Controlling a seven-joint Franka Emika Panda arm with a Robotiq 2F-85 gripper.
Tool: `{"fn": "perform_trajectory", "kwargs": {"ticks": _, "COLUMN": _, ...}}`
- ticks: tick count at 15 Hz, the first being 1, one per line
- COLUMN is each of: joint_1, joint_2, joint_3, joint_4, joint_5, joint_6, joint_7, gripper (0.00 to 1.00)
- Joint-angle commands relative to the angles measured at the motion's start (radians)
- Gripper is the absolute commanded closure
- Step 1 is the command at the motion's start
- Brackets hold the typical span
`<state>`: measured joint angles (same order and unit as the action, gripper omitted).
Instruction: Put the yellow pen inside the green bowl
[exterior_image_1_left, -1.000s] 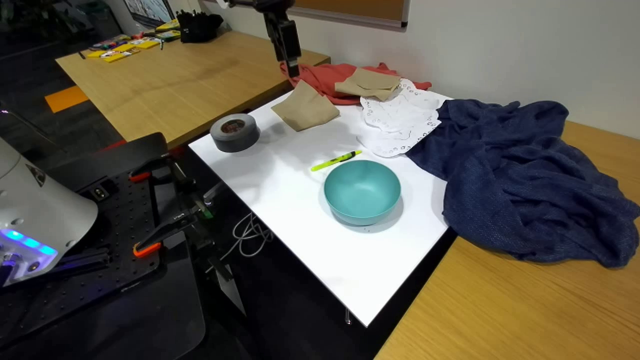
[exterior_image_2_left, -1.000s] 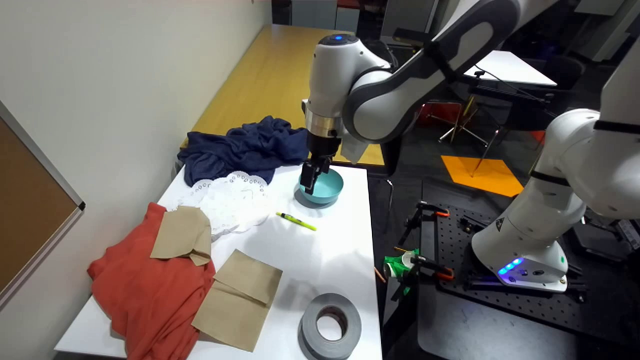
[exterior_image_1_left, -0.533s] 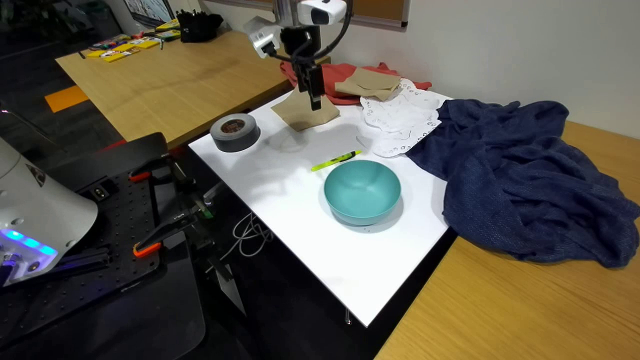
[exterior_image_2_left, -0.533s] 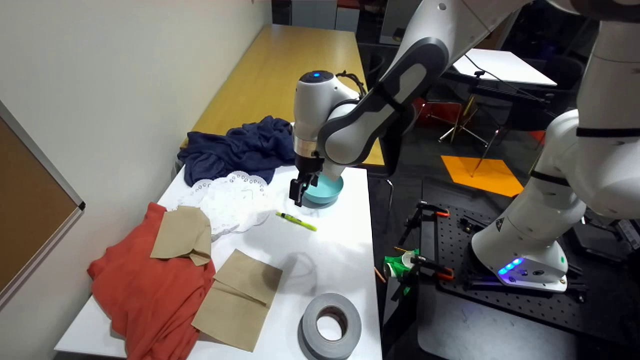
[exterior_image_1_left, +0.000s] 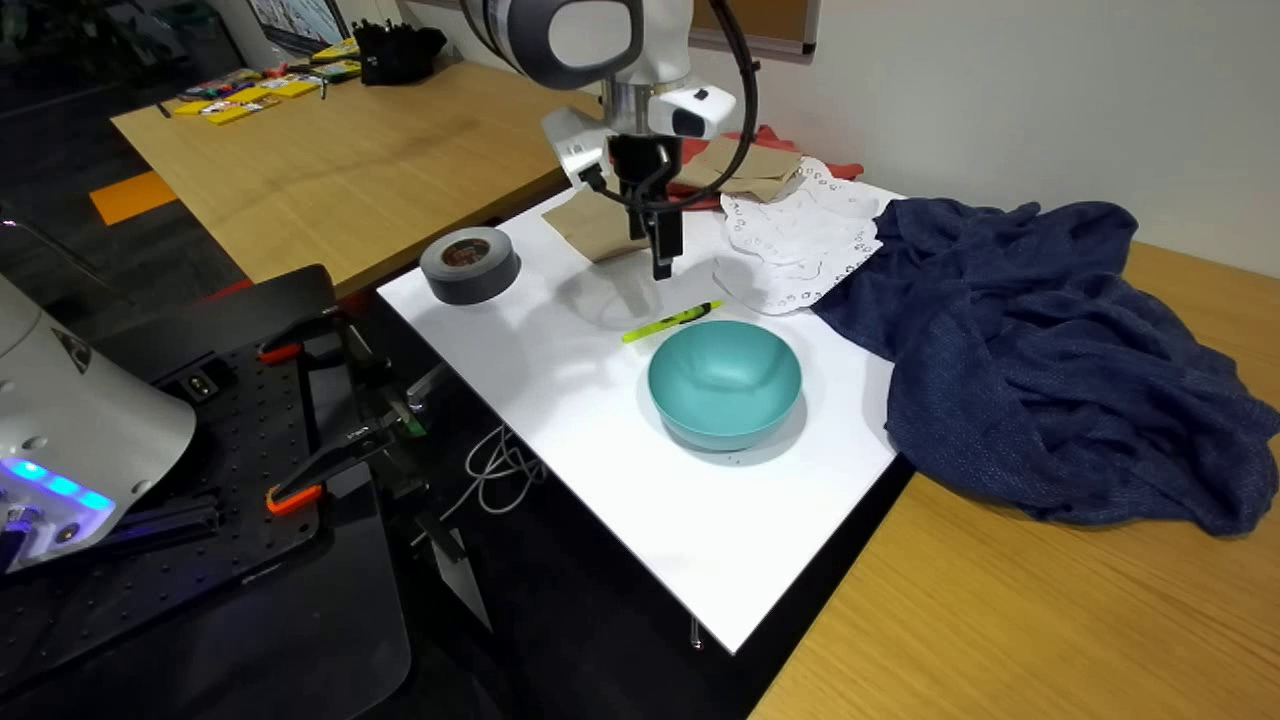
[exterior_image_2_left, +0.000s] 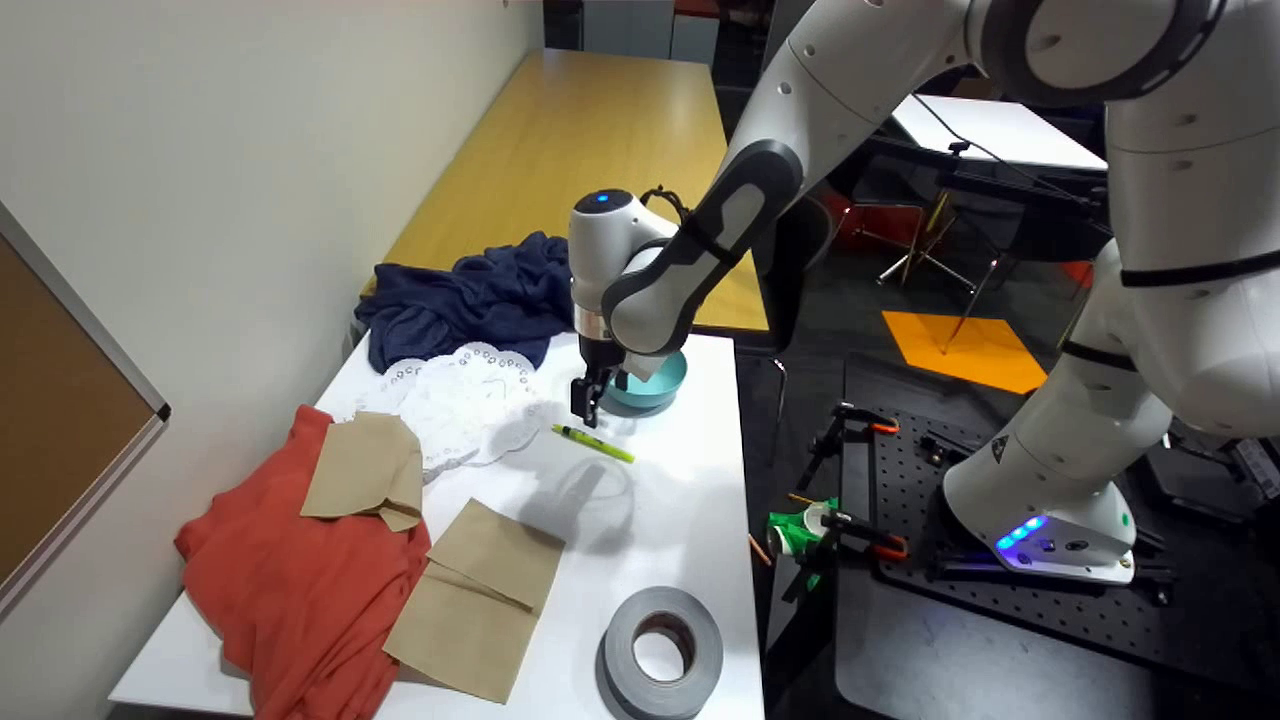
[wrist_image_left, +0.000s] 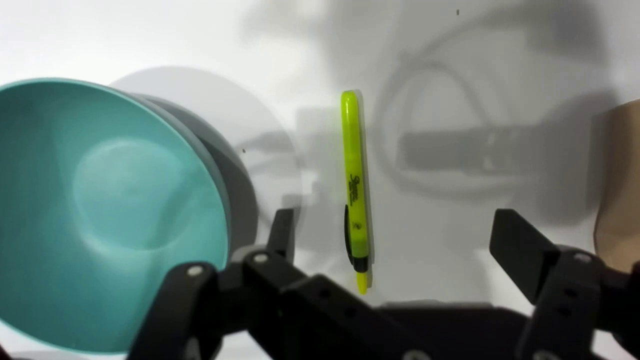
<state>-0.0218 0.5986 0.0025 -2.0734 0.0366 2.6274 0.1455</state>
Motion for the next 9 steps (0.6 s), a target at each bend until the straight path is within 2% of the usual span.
{"fn": "perform_trajectory", "kwargs": {"ticks": 1, "joint_1": -0.030, "joint_2": 0.081, "joint_3": 0.017, "joint_4": 0.074, "joint_5": 0.038, "joint_6": -0.011, "joint_7": -0.069, "gripper": 0.00}}
{"fn": "perform_trajectory", "kwargs": {"ticks": 2, "joint_1": -0.002, "joint_2": 0.043, "joint_3": -0.007, "joint_4": 0.032, "joint_5": 0.023, "joint_6": -0.003, "joint_7": -0.035, "gripper": 0.00}}
{"fn": "perform_trajectory", "kwargs": {"ticks": 6, "joint_1": -0.002, "joint_2": 0.062, "joint_3": -0.008, "joint_4": 0.041, "joint_5": 0.024, "joint_6": -0.003, "joint_7": -0.038, "gripper": 0.00}}
{"fn": "perform_trajectory", "kwargs": {"ticks": 9, "joint_1": 0.025, "joint_2": 0.072, "joint_3": -0.045, "joint_4": 0.058, "joint_5": -0.008, "joint_6": 0.012, "joint_7": -0.013, "gripper": 0.00}}
